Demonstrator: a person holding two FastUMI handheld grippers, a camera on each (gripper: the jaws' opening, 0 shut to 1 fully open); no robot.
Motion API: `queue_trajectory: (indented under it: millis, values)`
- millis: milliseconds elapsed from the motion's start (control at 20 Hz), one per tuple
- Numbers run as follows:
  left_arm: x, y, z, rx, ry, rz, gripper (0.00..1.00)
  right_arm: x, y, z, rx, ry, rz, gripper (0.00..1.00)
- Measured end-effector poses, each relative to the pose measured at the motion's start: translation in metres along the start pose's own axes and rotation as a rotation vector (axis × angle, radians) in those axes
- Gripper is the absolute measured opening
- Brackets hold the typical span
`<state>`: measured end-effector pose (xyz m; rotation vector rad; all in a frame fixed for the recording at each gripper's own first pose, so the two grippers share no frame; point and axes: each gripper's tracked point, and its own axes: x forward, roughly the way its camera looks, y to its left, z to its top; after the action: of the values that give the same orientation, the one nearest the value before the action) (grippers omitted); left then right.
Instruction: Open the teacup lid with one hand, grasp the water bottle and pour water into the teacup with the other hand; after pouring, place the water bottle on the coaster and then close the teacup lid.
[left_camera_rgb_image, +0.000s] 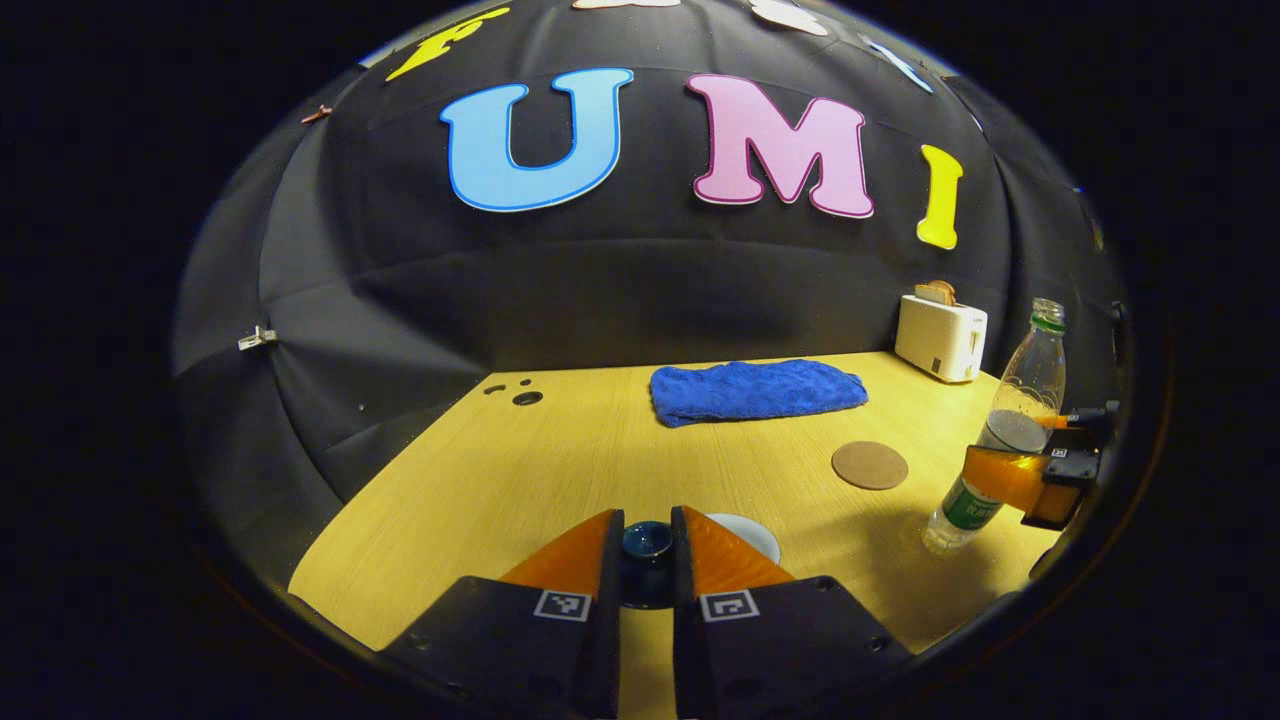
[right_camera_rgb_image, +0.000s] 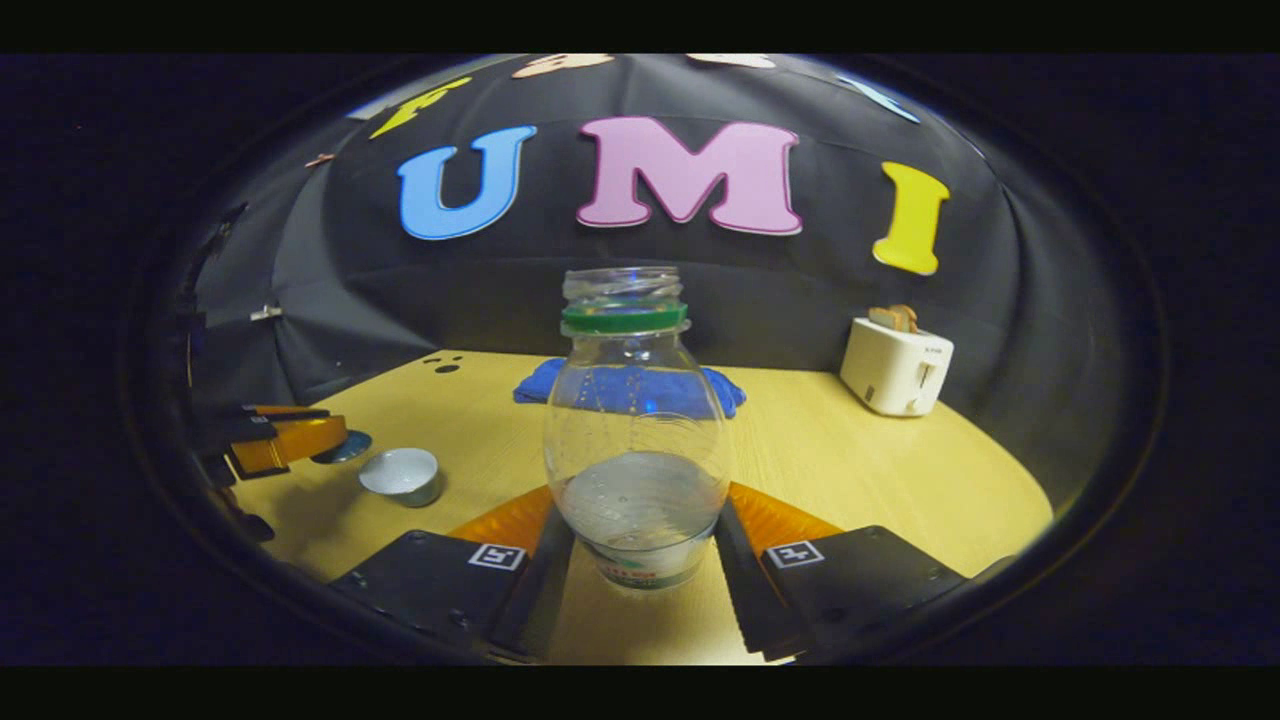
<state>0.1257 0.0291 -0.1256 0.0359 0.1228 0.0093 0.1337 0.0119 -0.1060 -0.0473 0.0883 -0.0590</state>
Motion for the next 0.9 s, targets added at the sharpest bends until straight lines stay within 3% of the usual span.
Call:
queue_trajectory:
  millis: [100, 450, 500, 900]
  values:
    - [-0.006, 0.008, 0.004, -0.008, 0.003, 0.0, 0.22, 0.003, 0.002, 0.012, -0.07, -0.018, 0.0, 0.72]
    - [-0.032, 0.043, 0.028, -0.048, -0.02, -0.016, 0.25, 0.023, 0.018, 0.054, -0.397, -0.082, -0.022, 0.71]
    - [-0.035, 0.051, 0.028, -0.044, -0.018, -0.011, 0.29, 0.026, 0.021, 0.056, -0.451, -0.086, -0.019, 0.72]
    - [-0.059, 0.102, 0.027, -0.089, -0.04, 0.021, 0.25, 0.055, 0.054, 0.053, -0.706, -0.05, -0.003, 0.72]
